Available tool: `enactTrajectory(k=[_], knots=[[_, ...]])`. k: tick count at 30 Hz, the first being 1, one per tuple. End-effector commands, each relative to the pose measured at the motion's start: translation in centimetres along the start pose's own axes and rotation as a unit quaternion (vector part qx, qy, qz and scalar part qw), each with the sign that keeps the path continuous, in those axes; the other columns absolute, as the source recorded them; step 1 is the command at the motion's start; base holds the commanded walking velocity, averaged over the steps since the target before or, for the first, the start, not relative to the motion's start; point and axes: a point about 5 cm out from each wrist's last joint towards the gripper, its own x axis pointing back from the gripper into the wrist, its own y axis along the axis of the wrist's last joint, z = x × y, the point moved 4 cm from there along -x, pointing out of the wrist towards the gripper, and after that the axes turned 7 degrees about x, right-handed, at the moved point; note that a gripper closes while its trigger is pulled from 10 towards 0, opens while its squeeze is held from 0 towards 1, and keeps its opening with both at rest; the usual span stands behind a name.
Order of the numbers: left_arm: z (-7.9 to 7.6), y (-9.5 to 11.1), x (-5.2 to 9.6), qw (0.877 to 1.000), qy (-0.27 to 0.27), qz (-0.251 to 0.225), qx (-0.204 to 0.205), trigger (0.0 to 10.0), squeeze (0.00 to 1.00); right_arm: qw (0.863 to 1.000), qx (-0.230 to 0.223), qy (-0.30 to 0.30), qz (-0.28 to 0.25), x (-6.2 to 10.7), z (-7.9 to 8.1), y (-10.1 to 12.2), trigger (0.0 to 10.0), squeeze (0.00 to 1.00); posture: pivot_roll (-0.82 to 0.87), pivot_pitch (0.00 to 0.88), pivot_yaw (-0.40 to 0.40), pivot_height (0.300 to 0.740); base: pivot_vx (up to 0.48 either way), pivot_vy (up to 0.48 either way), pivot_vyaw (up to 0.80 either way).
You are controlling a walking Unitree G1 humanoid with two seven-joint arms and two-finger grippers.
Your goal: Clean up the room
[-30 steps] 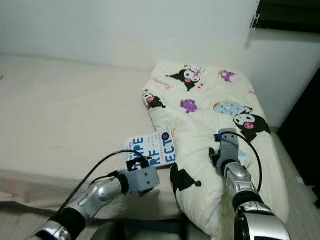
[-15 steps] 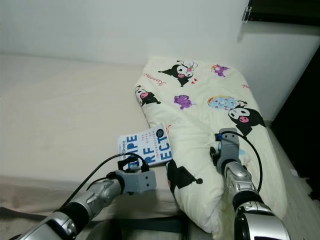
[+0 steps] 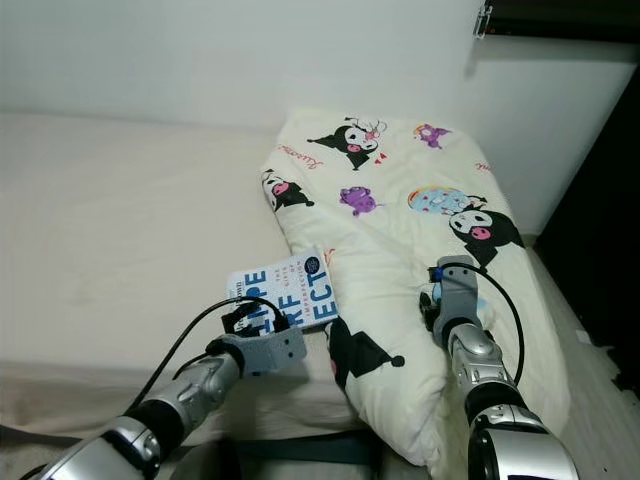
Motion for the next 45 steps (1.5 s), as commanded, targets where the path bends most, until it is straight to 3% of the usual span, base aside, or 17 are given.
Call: enactTrajectory(k=[1, 8, 21, 22, 24, 25, 28, 31, 34, 40, 41, 42, 43, 45], knots=[[0.0, -0.2, -0.1, 1.000, 0.002, 0.009, 0.006, 10.0, 0.00, 1.000, -0.001, 0.000, 0.003, 0.1, 0.0, -0.4, 10.0, 0.00, -0.05, 0.000, -0.036, 0.432, 0.000, 0.000, 0.00], [-1.6, 0.0, 0.0, 0.999, -0.020, 0.019, -0.016, 10.0, 0.00, 1.000, -0.007, -0.004, -0.007, 0.1, -0.3, 0.2, 10.0, 0.00, -0.06, 0.012, -0.035, 0.432, 0.000, 0.000, 0.00], [0.6, -0.4, -0.4, 0.997, 0.049, 0.053, 0.002, 10.0, 0.00, 1.000, -0.010, -0.006, -0.022, 0.3, -0.3, 0.3, 10.0, 0.00, -0.10, 0.047, -0.010, 0.432, 0.000, 0.000, 0.00], [0.7, -0.7, -0.4, 0.997, 0.051, 0.055, -0.004, 5.7, 0.00, 1.000, -0.010, -0.006, -0.024, 0.4, -0.3, 0.3, 10.0, 0.00, -0.10, 0.057, -0.007, 0.432, 0.000, 0.000, 0.00], [0.7, -0.8, -0.3, 0.997, 0.052, 0.057, -0.010, 5.7, 0.00, 1.000, -0.011, -0.006, -0.025, 0.4, -0.4, 0.2, 10.0, 0.00, -0.11, 0.060, -0.006, 0.432, 0.000, 0.000, 0.00], [0.7, -1.1, -0.2, 0.997, 0.053, 0.060, -0.013, 0.0, 0.00, 1.000, -0.011, -0.006, -0.026, 0.5, -0.4, 0.2, 10.0, 0.00, -0.11, 0.069, -0.003, 0.432, 0.000, 0.000, 0.00], [0.8, -1.5, -0.1, 0.996, 0.054, 0.065, -0.019, 0.0, 0.00, 1.000, -0.011, -0.007, -0.025, 0.6, -0.5, 0.0, 10.0, 0.00, -0.12, 0.074, 0.000, 0.432, 0.000, 0.000, 0.00], [0.9, -3.6, 0.6, 0.994, 0.053, 0.095, -0.030, 0.0, 0.00, 0.999, -0.043, -0.012, -0.024, 0.8, -1.0, -0.3, 10.0, 0.00, -0.13, 0.087, 0.001, 0.432, 0.000, 0.000, 0.00], [1.0, -4.0, 0.8, 0.993, 0.053, 0.100, -0.031, 0.0, 0.00, 0.998, -0.053, -0.012, -0.024, 0.9, -1.2, -0.3, 10.0, 0.00, -0.13, 0.087, 0.001, 0.432, 0.000, 0.000, 0.00], [1.6, -6.0, 1.6, 0.990, 0.064, 0.122, -0.029, 0.0, 0.00, 0.992, -0.128, -0.012, -0.010, 1.4, -2.3, -1.1, 10.0, 0.00, -0.13, 0.094, -0.002, 0.432, 0.000, 0.000, 0.00], [2.9, -7.0, 1.9, 0.987, 0.094, 0.134, -0.006, 0.0, 0.00, 0.984, -0.176, -0.030, -0.016, 2.1, -4.0, -1.3, 10.0, 0.00, -0.15, 0.097, 0.000, 0.432, 0.000, 0.000, 0.00], [2.9, -7.0, 1.9, 0.987, 0.094, 0.134, -0.006, 0.0, 0.00, 0.984, -0.176, -0.030, -0.016, 2.1, -4.0, -1.3, 10.0, 0.00, -0.15, 0.097, 0.000, 0.432, 0.000, 0.000, 0.00], [3.8, -7.7, 2.2, 0.983, 0.115, 0.141, 0.011, 0.0, 0.00, 0.977, -0.205, -0.044, -0.023, 2.6, -5.2, -1.4, 10.0, 0.00, -0.15, 0.097, 0.000, 0.432, 0.000, 0.000, 0.00], [6.7, -8.9, 2.7, 0.971, 0.180, 0.149, 0.049, 0.0, 0.00, 0.966, -0.254, -0.029, -0.039, 3.6, -5.5, -1.6, 10.0, 0.00, -0.15, 0.094, -0.002, 0.432, 0.000, 0.000, 0.00]])
